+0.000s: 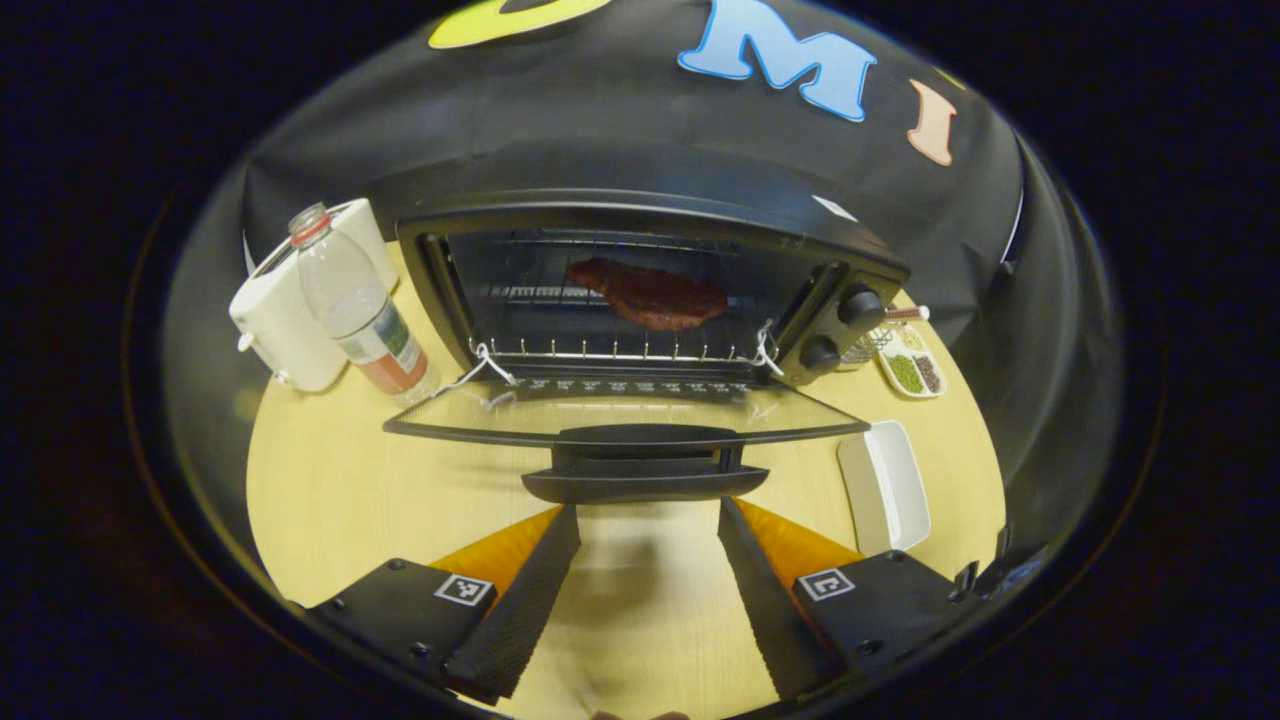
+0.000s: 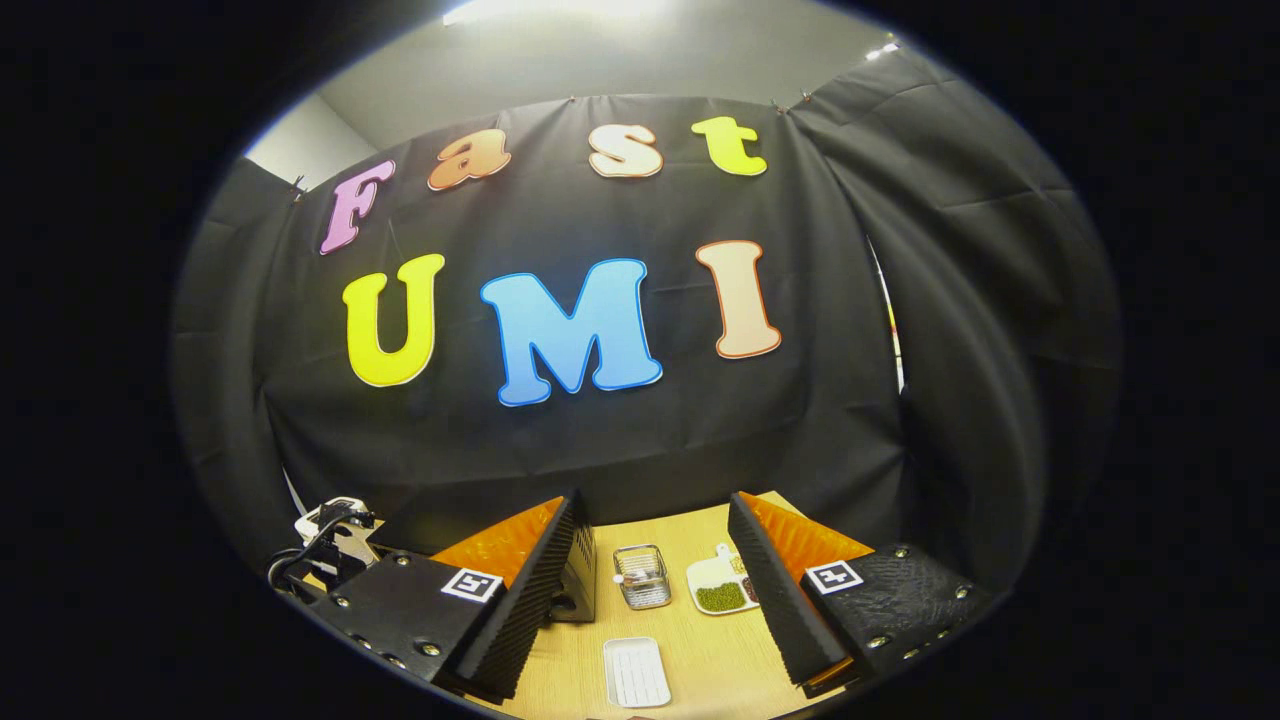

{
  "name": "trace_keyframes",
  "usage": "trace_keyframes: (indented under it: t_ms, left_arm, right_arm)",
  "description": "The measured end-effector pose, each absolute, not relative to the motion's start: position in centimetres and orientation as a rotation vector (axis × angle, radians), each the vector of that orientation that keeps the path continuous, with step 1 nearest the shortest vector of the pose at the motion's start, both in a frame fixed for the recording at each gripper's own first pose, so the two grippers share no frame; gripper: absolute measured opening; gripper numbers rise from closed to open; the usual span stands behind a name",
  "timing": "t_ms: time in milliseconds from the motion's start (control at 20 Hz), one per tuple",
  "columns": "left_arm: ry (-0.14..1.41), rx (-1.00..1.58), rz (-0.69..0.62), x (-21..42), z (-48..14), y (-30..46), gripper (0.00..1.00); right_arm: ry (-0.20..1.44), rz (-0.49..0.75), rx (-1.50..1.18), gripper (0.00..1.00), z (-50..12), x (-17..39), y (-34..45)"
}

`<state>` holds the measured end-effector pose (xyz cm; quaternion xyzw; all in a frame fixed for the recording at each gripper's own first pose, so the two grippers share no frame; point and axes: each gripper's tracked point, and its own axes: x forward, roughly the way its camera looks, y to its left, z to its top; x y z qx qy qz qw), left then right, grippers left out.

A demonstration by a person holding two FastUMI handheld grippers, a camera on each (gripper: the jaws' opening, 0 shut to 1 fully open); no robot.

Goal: Open the electric oven with the left hand, put the food in, and close the electric oven.

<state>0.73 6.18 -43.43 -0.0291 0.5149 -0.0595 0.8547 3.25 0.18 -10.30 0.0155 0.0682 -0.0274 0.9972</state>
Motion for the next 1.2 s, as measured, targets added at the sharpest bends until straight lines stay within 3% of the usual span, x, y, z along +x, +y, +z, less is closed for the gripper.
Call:
trace_keyframes:
  t_ms: [100, 150, 550, 900, 1100, 1150, 1200]
  left_arm:
    - [1.072, -0.064, -0.125, 0.9, -43.0, 6.1, 0.99]
    - [1.067, -0.068, -0.124, 1.0, -42.8, 6.1, 0.95]
    - [1.012, -0.066, -0.121, 2.6, -40.9, 6.0, 0.95]
    - [0.932, -0.041, -0.113, 4.5, -38.7, 6.4, 0.99]
    - [0.754, -0.044, -0.146, 5.8, -33.6, 5.2, 0.92]
    - [0.69, -0.04, -0.155, 6.0, -31.5, 4.8, 0.99]
    - [0.624, -0.039, -0.161, 6.3, -29.3, 4.5, 0.98]
  right_arm:
    - [0.135, -0.058, 0.032, 0.95, -10.2, 3.1, 0.1]
    - [0.135, -0.057, 0.033, 0.95, -10.2, 3.0, 0.1]
    - [0.126, -0.049, 0.024, 0.95, -9.6, 3.1, 0.0]
    - [0.126, -0.045, 0.02, 0.95, -9.5, 3.1, -0.3]
    - [0.112, -0.024, 0.022, 0.95, -8.5, 3.6, 0.6]
    - [0.106, -0.02, 0.023, 0.95, -8.1, 3.7, 0.9]
    - [0.101, -0.016, 0.025, 0.95, -7.5, 3.8, 1.3]
